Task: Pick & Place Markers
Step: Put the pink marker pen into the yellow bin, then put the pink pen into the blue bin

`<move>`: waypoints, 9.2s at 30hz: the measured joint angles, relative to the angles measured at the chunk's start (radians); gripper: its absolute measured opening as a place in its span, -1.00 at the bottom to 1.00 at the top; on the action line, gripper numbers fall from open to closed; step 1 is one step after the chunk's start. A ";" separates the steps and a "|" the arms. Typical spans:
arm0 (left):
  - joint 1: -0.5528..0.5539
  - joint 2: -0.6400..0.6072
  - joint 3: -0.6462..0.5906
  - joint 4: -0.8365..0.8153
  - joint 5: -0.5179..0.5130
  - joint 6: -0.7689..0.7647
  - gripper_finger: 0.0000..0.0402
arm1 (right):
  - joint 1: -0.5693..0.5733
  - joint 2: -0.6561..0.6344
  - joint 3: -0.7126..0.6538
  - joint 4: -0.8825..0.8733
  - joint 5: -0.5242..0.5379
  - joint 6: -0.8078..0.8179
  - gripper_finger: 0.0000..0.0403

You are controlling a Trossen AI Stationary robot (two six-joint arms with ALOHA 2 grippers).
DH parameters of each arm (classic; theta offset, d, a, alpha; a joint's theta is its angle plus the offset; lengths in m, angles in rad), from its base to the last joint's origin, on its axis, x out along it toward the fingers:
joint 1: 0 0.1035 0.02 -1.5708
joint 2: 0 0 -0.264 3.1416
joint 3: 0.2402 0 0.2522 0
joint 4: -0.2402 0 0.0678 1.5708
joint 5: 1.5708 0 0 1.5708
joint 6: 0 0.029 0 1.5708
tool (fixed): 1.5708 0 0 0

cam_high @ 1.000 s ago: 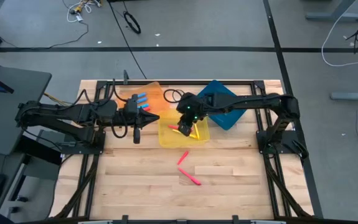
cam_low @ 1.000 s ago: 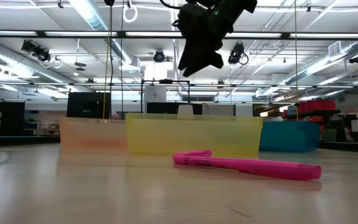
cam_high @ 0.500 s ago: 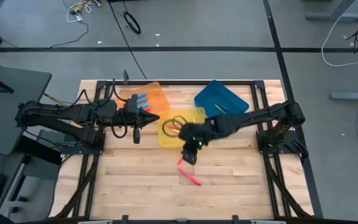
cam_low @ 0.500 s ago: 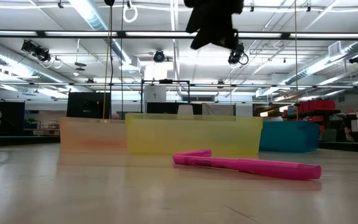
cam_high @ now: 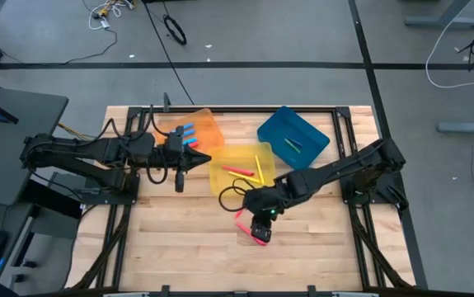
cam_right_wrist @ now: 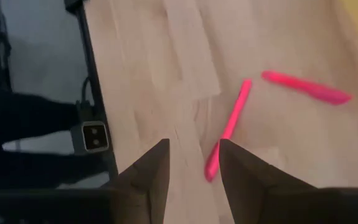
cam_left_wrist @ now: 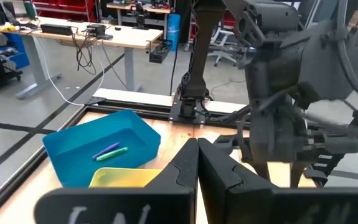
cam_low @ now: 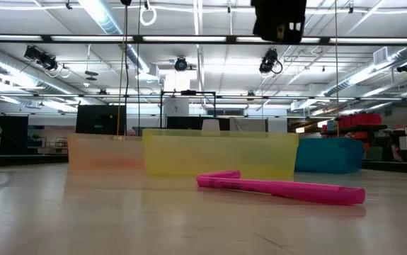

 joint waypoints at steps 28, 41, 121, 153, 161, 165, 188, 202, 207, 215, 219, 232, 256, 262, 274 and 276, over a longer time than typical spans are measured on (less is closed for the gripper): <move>0.027 0.000 0.000 -0.101 0.061 0.008 -0.94 | 0.026 0.375 0.240 -0.182 0.024 -0.027 -0.20; 0.027 0.000 0.000 -0.109 0.098 0.009 -0.94 | 0.029 0.487 0.239 -0.170 0.048 -0.055 -0.21; 0.027 0.000 0.000 -0.048 0.094 0.005 -0.94 | -0.243 0.135 0.238 -0.427 0.079 0.081 -0.93; 0.026 0.000 0.000 -0.054 0.094 0.001 -0.94 | -0.459 0.320 0.239 -0.215 0.252 -0.362 -0.93; 0.026 0.000 0.000 -0.054 0.094 0.001 -0.94 | -0.459 0.389 0.238 -0.143 0.296 -0.549 -0.92; 0.026 0.000 0.000 -0.054 0.094 0.001 -0.94 | -0.459 0.417 0.238 -0.094 0.296 -0.610 -0.88; 0.026 0.000 0.000 -0.062 0.094 0.001 -0.94 | -0.443 0.466 0.238 -0.141 0.319 -0.682 -0.40; 0.026 0.000 0.000 -0.062 0.094 0.001 -0.94 | -0.423 0.425 0.324 -0.269 0.320 -0.683 -0.18; 0.026 0.000 0.000 -0.061 0.092 0.000 -0.94 | -0.420 0.425 0.448 -0.425 0.312 -0.665 -0.18; 0.026 0.000 0.000 -0.061 0.087 -0.018 -0.94 | -0.390 0.424 0.629 -0.580 0.311 -0.720 -0.18; 0.026 -0.002 0.000 -0.059 0.082 -0.018 -0.94 | -0.370 0.425 0.639 -0.567 0.311 -0.750 -0.18; 0.026 -0.107 0.000 0.213 0.012 0.070 -0.94 | -0.274 0.426 0.534 -0.455 0.292 -0.755 -0.18; 0.026 -0.117 0.000 0.260 -0.008 0.089 -0.95 | -0.067 0.426 0.438 -0.222 0.190 -1.079 -0.18; 0.026 -0.117 0.000 0.243 -0.008 0.087 -0.95 | -0.052 0.427 0.317 -0.198 0.189 -1.127 -0.18; 0.026 -0.116 0.000 0.227 -0.008 0.087 -0.94 | -0.062 0.427 0.172 -0.050 0.189 -1.229 -0.18; 0.026 -0.116 0.000 0.225 -0.008 0.084 -0.94 | -0.067 0.427 0.163 -0.036 0.189 -1.229 -0.18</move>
